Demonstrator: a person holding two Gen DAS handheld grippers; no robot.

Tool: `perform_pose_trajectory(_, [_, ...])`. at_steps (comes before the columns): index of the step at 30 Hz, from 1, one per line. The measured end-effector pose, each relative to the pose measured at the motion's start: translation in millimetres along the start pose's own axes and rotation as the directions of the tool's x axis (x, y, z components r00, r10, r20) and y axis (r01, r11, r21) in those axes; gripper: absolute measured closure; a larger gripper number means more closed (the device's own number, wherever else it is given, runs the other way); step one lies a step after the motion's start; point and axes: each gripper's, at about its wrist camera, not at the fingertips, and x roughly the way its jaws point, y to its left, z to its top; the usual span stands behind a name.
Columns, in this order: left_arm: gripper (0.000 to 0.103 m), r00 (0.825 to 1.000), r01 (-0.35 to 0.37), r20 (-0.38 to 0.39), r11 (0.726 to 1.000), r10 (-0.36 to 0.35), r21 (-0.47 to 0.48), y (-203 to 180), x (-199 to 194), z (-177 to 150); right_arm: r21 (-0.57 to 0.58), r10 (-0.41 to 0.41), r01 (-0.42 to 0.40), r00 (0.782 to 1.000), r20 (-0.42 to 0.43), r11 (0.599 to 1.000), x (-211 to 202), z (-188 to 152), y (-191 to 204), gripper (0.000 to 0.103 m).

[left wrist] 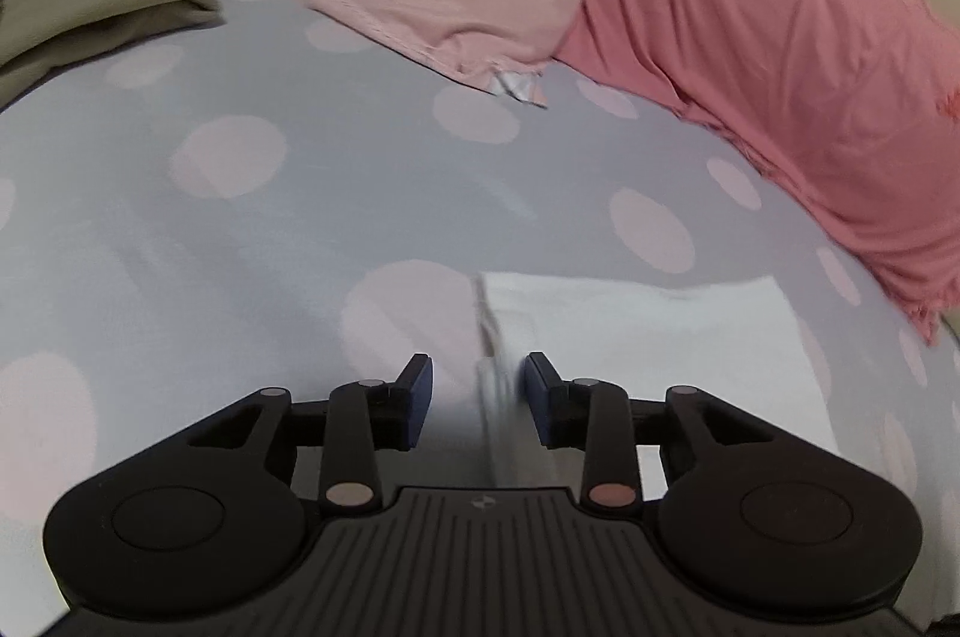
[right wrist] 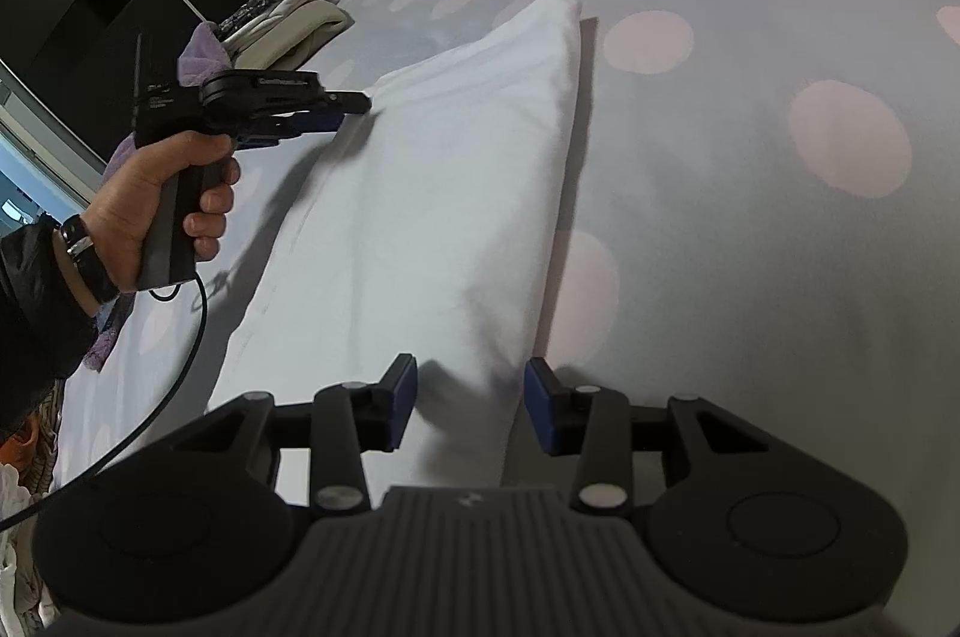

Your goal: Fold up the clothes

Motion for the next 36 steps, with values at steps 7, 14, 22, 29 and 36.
perform_pose_trajectory(7, [0.072,0.999,0.045,-0.001,0.998,-0.045,0.038,4,-51,-18,-0.009,-0.003,0.003,1.000,0.002,1.000,-2,-2,4,0.060])
perform_pose_trajectory(14, [0.072,0.993,0.095,-0.066,0.995,-0.097,-0.030,1,-92,-82,-0.022,-0.011,0.011,1.000,-0.011,1.000,-2,-6,11,0.060])
perform_pose_trajectory(22, [0.072,0.984,0.139,-0.104,0.986,-0.148,-0.088,1,-113,-128,-0.022,-0.020,0.019,0.999,-0.046,1.000,-5,-16,9,0.059])
perform_pose_trajectory(29, [0.072,0.974,0.168,-0.141,0.981,-0.180,-0.091,-2,-114,-147,0.120,0.012,-0.011,1.000,-0.009,0.993,13,2,-9,0.058])
perform_pose_trajectory(36, [0.069,0.972,0.183,-0.136,0.980,-0.193,-0.079,-6,-110,-155,0.422,0.175,-0.155,0.984,-0.011,0.893,29,7,-57,0.080])
